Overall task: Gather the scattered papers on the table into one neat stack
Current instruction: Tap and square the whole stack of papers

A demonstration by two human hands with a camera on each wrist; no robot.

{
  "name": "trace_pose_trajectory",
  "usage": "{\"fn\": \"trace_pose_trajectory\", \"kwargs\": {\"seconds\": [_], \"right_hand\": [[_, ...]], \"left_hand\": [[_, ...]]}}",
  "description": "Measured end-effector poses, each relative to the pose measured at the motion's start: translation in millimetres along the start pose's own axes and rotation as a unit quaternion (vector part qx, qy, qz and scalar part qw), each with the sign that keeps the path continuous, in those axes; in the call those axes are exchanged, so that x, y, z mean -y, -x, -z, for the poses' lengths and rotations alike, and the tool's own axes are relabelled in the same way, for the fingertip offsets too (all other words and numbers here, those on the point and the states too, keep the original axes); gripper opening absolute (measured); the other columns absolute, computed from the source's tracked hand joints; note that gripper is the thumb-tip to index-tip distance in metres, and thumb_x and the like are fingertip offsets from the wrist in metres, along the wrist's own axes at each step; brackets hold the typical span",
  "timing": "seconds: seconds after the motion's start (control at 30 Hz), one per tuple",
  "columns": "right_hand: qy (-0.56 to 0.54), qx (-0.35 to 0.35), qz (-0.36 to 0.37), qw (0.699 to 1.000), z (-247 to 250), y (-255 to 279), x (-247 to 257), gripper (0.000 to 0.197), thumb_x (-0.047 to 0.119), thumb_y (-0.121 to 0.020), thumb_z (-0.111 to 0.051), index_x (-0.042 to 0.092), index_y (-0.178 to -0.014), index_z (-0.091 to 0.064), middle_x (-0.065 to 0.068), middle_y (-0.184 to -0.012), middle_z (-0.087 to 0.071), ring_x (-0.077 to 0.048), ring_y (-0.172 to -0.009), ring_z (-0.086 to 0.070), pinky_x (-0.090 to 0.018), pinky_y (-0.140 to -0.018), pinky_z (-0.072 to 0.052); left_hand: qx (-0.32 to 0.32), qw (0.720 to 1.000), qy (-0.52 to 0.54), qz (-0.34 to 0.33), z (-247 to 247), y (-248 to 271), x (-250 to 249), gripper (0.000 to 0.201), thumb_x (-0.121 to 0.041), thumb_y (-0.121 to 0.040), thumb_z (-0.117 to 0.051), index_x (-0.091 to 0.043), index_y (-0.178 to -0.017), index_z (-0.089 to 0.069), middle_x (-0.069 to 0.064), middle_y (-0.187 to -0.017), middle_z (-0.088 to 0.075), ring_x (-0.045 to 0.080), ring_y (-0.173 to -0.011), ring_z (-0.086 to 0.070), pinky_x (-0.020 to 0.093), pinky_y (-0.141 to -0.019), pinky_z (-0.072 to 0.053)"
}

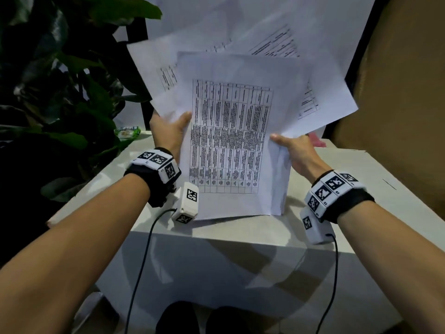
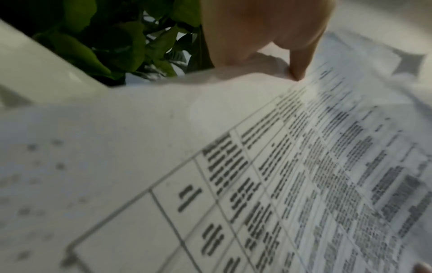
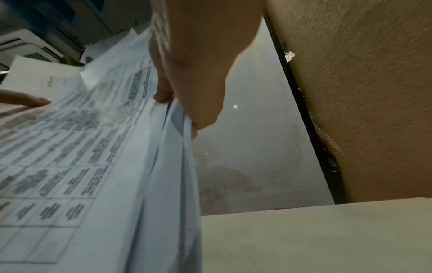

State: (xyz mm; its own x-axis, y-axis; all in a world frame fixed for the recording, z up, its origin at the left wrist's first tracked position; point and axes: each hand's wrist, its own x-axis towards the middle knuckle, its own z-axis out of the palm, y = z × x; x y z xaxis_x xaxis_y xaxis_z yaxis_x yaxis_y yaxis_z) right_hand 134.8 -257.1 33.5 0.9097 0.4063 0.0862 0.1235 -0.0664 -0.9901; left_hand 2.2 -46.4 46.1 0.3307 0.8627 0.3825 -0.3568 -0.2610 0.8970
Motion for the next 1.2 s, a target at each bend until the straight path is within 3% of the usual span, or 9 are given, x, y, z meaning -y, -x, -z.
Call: {"fn": "trace_pose_trajectory", "kwargs": {"seconds": [0.3, 0.4, 0.57, 0.67, 0.77, 0.87, 0.97, 1.1, 1.2], "right_hand": [[-0.069, -0.072, 0.125, 0.987, -23.0, 2.1, 31.1, 0.037, 0.018, -0.08, -0.071, -0.005, -0.107, -0.06, -0.024, -0.11, -0.065, -0.025, -0.084, -0.065, -0.024, -0.079, -0.054], [-0.074, -0.022, 0.131, 0.988, -25.9, 11.3, 22.4, 0.016, 0.014, -0.08, -0.07, 0.019, -0.094, -0.062, -0.004, -0.107, -0.065, -0.017, -0.101, -0.063, -0.029, -0.098, -0.047], [-0.056, -0.05, 0.093, 0.993, -22.9, 3.6, 7.7, 0.032, 0.024, -0.073, -0.076, 0.011, -0.089, -0.052, -0.002, -0.084, -0.053, -0.014, -0.08, -0.052, -0.04, -0.078, -0.051], [-0.032, -0.076, 0.062, 0.995, -22.0, 0.6, 18.0, 0.044, 0.028, -0.074, -0.076, 0.017, -0.072, -0.033, 0.001, -0.072, -0.035, -0.01, -0.067, -0.036, -0.026, -0.061, -0.04], [-0.029, -0.082, 0.049, 0.995, -22.7, -6.4, 19.2, 0.042, 0.023, -0.077, -0.073, 0.018, -0.071, -0.032, 0.004, -0.072, -0.033, -0.009, -0.066, -0.034, -0.019, -0.057, -0.032], [-0.046, -0.1, 0.045, 0.993, -26.3, -7.8, 17.4, 0.032, 0.013, -0.081, -0.07, 0.013, -0.082, -0.038, 0.002, -0.079, -0.041, -0.008, -0.073, -0.043, -0.018, -0.063, -0.038], [-0.046, -0.111, 0.043, 0.992, -28.3, -8.5, 19.0, 0.042, 0.013, -0.082, -0.068, 0.02, -0.068, -0.029, 0.005, -0.072, -0.03, -0.005, -0.064, -0.033, -0.015, -0.056, -0.032], [-0.014, -0.118, 0.039, 0.992, -28.1, -5.2, 22.0, 0.046, 0.015, -0.083, -0.067, 0.019, -0.065, -0.025, 0.004, -0.068, -0.024, -0.006, -0.058, -0.025, -0.01, -0.046, -0.032], [-0.009, -0.121, 0.048, 0.991, -27.7, -4.6, 21.8, 0.035, 0.014, -0.083, -0.067, 0.014, -0.073, -0.033, 0.005, -0.069, -0.027, -0.004, -0.06, -0.028, -0.006, -0.045, -0.034]], "left_hand": [[0.017, 0.994, -0.032, -0.099, -19.6, 1.0, -24.6, 0.039, -0.012, -0.089, -0.061, 0.004, -0.123, -0.052, -0.002, -0.108, -0.052, 0.004, -0.098, -0.052, -0.007, -0.073, -0.038], [0.046, 0.995, -0.038, -0.077, -18.2, 11.9, -8.0, 0.035, -0.011, -0.085, -0.065, -0.003, -0.115, -0.049, 0.004, -0.108, -0.059, 0.016, -0.101, -0.059, 0.007, -0.087, -0.046], [0.11, 0.992, -0.058, -0.003, -12.6, 26.2, 0.3, 0.077, -0.023, -0.082, -0.07, 0.002, -0.141, -0.027, 0.019, -0.143, -0.041, 0.024, -0.134, -0.041, 0.039, -0.115, -0.033], [0.112, 0.993, -0.046, -0.011, -11.0, 15.4, -3.2, 0.015, -0.015, -0.084, -0.067, -0.02, -0.091, -0.055, -0.001, -0.089, -0.061, -0.012, -0.079, -0.06, 0.02, -0.08, -0.051], [0.111, 0.992, -0.057, -0.003, -10.3, 18.1, -14.1, 0.034, -0.019, -0.089, -0.063, -0.029, -0.066, -0.039, -0.009, -0.068, -0.046, -0.009, -0.054, -0.047, 0.012, -0.061, -0.041], [0.087, 0.996, -0.004, -0.027, -9.7, 20.2, -20.3, 0.009, -0.029, -0.095, -0.051, -0.024, -0.09, -0.055, -0.001, -0.091, -0.061, -0.005, -0.08, -0.058, 0.016, -0.083, -0.047], [0.081, 0.995, 0.056, 0.001, -6.4, 17.0, -30.9, 0.079, -0.062, -0.091, -0.03, -0.001, -0.14, -0.039, 0.02, -0.148, -0.039, 0.03, -0.138, -0.039, 0.049, -0.116, -0.027], [0.117, 0.985, 0.111, 0.06, 7.1, -35.1, 19.2, 0.109, -0.094, -0.06, -0.03, -0.029, -0.148, -0.028, -0.001, -0.157, -0.026, 0.019, -0.146, -0.023, 0.052, -0.119, -0.015], [0.127, 0.986, 0.094, 0.06, 14.4, -28.9, -8.7, 0.091, -0.084, -0.069, -0.043, -0.025, -0.139, -0.046, 0.003, -0.146, -0.046, 0.022, -0.136, -0.042, 0.049, -0.113, -0.03]]}}
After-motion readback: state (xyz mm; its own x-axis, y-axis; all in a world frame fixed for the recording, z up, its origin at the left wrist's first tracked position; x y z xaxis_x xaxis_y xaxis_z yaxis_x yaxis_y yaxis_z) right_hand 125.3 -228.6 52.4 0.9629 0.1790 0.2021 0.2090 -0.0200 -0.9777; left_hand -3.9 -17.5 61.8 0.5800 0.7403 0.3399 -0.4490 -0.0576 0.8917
